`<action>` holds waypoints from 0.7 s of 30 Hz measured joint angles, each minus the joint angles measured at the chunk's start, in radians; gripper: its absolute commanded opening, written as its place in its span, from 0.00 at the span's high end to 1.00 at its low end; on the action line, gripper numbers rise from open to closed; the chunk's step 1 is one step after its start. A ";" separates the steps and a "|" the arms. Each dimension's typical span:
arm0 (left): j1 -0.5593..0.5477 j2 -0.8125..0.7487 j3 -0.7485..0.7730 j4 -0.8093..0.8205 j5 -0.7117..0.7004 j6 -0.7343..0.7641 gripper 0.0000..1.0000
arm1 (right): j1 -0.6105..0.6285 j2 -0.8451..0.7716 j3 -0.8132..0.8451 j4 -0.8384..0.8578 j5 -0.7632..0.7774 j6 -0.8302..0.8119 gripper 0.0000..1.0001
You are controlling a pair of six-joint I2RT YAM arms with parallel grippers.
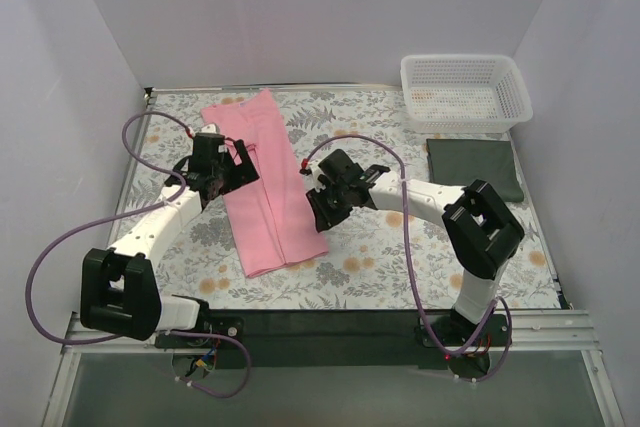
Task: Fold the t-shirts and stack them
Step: Fold the tshirt
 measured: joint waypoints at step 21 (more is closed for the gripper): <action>-0.045 0.526 0.210 0.180 -0.006 -0.007 0.40 | 0.039 0.081 -0.016 0.070 -0.025 -0.076 0.69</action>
